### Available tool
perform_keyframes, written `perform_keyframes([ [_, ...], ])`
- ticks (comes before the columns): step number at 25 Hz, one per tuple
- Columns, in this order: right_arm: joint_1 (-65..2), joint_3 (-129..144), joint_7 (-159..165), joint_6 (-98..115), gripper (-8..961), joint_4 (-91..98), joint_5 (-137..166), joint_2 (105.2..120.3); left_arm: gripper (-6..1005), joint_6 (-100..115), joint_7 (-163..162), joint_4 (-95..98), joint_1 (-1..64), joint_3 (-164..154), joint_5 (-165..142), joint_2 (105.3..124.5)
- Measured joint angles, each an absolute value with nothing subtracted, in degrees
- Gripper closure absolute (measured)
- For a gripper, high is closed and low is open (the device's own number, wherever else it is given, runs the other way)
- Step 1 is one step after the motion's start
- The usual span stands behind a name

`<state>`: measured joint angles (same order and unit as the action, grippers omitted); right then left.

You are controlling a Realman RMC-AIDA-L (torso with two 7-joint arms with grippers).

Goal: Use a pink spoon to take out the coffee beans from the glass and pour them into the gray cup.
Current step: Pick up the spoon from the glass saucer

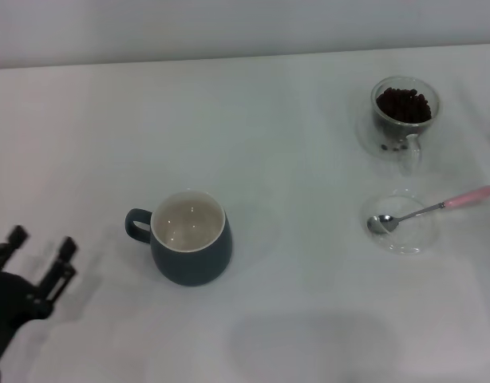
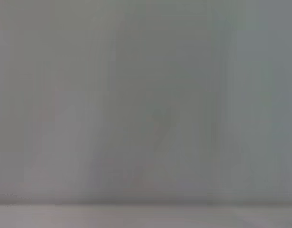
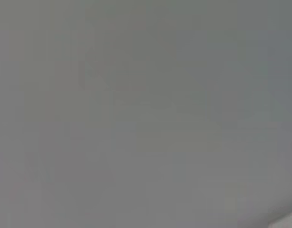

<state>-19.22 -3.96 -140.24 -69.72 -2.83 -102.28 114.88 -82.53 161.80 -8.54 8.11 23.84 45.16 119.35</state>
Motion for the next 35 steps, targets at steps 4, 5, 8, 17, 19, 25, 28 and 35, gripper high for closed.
perform_keyframes([
  [4, -16.32, -0.13, -125.30, -70.33, 124, 0.76, -102.00, 114.61, 239, -85.15, 161.80, -8.22, 6.64, 23.82, 50.49, 119.36],
  [5, -15.59, 1.67, -121.65, -70.53, 125, 1.79, -101.99, 114.55, 239, -85.42, 161.80, -8.07, 6.55, 23.83, 51.66, 119.35],
  [8, -13.78, 6.93, -113.65, -70.86, 128, 4.39, -101.95, 114.40, 241, -85.54, 161.80, -7.82, 6.46, 23.82, 55.02, 119.36],
  [17, -11.40, 17.77, -106.44, -71.01, 137, 5.17, -101.94, 114.18, 242, -84.98, 161.80, -7.73, 7.80, 23.82, 56.77, 119.36],
  [19, -11.42, 19.99, -105.93, -71.08, 164, 5.16, -101.94, 114.18, 242, -84.94, 161.80, -7.73, 8.13, 23.81, 56.77, 119.36],
  [25, -11.41, 23.56, -105.27, -71.09, 266, 4.71, -101.84, 114.24, 242, -84.90, 161.80, -7.55, 8.98, 23.82, 56.76, 119.33],
  [28, -11.39, 24.97, -104.21, -71.27, 264, 4.70, -101.48, 114.30, 242, -84.90, 161.80, -7.07, 9.03, 23.82, 56.79, 119.28],
  [35, -11.35, 28.41, -102.24, -72.65, 303, 4.66, -100.99, 114.34, 241, -84.83, 161.80, -7.02, 9.81, 23.82, 56.79, 119.26],
])
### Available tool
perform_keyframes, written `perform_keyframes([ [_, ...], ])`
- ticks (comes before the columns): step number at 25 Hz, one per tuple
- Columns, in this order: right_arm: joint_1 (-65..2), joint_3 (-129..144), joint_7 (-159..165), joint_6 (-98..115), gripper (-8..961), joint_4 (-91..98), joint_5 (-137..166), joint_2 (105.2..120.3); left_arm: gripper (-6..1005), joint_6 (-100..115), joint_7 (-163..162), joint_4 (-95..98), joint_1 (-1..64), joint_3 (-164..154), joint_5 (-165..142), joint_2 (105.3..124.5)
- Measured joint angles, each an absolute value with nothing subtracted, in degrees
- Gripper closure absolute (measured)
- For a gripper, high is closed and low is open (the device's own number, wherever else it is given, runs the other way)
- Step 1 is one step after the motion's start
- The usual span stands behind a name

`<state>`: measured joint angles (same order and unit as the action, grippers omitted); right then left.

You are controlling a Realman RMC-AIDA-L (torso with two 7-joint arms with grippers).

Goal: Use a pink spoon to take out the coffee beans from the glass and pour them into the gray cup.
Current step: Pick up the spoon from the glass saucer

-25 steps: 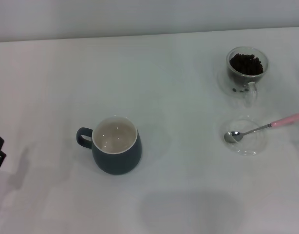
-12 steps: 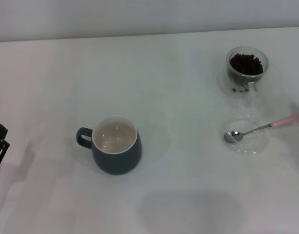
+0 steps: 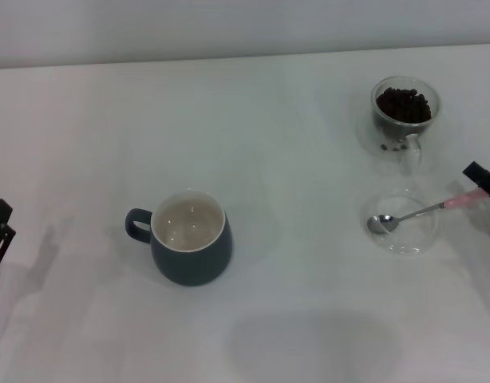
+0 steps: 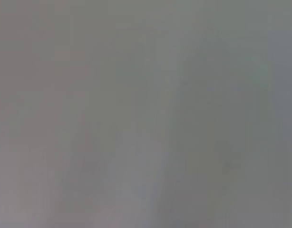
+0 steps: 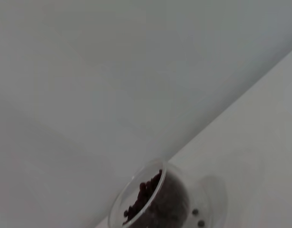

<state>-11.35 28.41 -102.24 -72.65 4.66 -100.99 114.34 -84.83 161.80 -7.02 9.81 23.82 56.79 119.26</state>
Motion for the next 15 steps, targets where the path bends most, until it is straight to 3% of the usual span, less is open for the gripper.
perform_keyframes([
  [12, -11.45, 30.99, -99.57, -73.09, 384, 4.71, -100.28, 114.29, 242, -84.42, 161.80, -6.94, 11.18, 23.82, 57.55, 119.26],
  [15, -11.57, 31.06, -99.54, -73.17, 508, 4.65, -100.15, 114.28, 242, -84.16, 161.80, -6.94, 11.23, 23.82, 57.62, 119.26],
])
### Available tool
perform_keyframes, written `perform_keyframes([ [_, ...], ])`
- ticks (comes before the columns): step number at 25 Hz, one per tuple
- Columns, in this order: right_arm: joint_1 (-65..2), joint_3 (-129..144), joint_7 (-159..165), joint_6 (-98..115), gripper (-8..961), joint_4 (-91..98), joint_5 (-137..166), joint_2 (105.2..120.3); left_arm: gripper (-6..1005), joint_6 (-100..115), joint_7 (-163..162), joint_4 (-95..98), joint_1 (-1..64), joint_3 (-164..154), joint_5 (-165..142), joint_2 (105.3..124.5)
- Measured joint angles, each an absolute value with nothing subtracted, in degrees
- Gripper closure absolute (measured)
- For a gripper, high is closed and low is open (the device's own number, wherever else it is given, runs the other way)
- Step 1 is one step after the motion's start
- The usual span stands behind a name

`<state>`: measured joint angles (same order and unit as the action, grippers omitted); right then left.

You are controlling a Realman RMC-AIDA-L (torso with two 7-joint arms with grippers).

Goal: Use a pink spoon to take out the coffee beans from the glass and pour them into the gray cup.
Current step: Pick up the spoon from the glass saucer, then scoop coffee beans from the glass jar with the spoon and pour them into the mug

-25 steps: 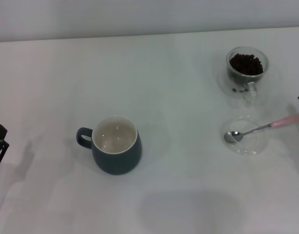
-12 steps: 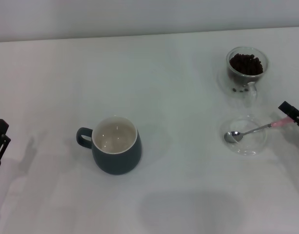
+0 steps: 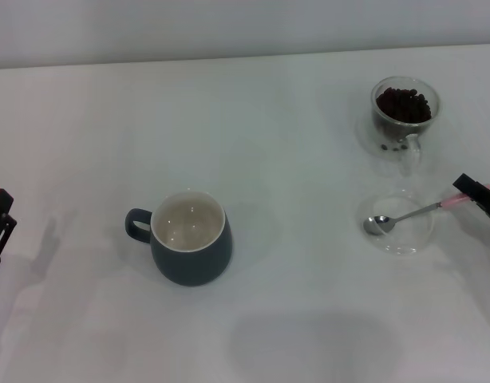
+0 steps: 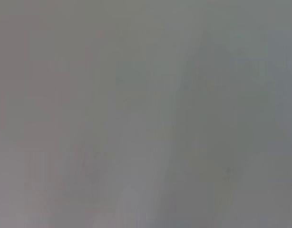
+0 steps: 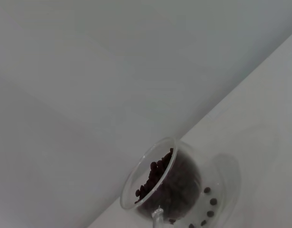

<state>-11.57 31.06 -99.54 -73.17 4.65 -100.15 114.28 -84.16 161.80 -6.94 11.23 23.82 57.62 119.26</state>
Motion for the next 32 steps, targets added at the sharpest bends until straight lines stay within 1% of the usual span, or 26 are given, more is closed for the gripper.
perform_keyframes([
  [3, -11.68, 31.10, -98.66, -73.24, 632, 4.68, -99.85, 114.26, 243, -84.04, 161.80, -6.94, 11.34, 23.82, 57.93, 119.26],
  [9, -11.63, 31.20, -97.91, -74.25, 772, 4.93, -99.25, 114.23, 242, -84.04, 161.80, -6.86, 11.48, 23.82, 58.92, 119.26],
  [16, -11.22, 30.64, -96.90, -78.91, 780, 5.19, -99.45, 114.04, 242, -84.05, 161.80, -6.30, 11.87, 23.82, 58.98, 119.26],
  [22, -11.63, 30.35, -96.04, -81.89, 795, 6.57, -100.65, 113.28, 243, -84.07, 161.80, -6.31, 11.87, 23.82, 58.98, 119.26],
  [27, -12.40, 29.60, -94.27, -83.73, 803, 11.17, -101.22, 113.23, 242, -84.10, 161.80, -6.33, 11.73, 23.82, 58.98, 119.26],
  [32, -15.10, 25.87, -94.44, -86.48, 803, 16.54, -101.99, 113.45, 242, -84.12, 161.80, -6.07, 11.64, 23.82, 58.97, 119.27],
])
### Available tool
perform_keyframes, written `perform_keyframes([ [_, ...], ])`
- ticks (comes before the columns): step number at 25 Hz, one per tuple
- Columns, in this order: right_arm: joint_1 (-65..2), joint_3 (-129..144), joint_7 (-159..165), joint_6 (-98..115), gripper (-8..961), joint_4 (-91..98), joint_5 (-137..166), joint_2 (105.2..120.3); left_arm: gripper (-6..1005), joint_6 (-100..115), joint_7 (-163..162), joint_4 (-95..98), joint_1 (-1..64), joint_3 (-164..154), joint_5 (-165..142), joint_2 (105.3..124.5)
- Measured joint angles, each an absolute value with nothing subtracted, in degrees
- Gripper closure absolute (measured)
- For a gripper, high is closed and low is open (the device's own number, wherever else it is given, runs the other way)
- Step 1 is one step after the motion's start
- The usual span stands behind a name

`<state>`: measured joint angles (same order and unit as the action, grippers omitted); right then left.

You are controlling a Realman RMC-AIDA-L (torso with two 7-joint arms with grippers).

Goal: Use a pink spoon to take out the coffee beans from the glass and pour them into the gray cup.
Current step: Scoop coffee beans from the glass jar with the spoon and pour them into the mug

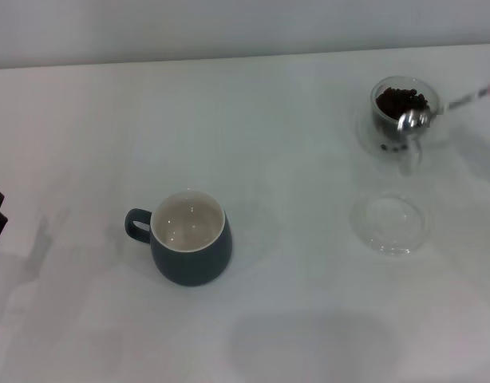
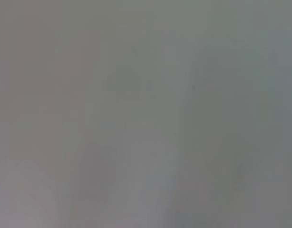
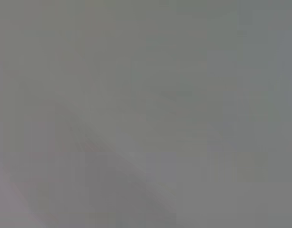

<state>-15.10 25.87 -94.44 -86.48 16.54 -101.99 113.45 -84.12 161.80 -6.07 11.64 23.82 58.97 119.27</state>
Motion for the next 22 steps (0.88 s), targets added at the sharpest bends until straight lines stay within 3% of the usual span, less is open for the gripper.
perform_keyframes([
  [10, -23.04, 26.24, -103.69, -83.02, 803, 24.92, -99.18, 112.16, 242, -82.90, 161.80, -5.93, 11.35, 23.82, 58.97, 119.44],
  [22, -23.88, 29.70, -114.12, -72.87, 803, 30.88, -93.06, 114.76, 242, -81.67, 161.57, -6.32, 11.42, 23.91, 58.97, 119.48],
])
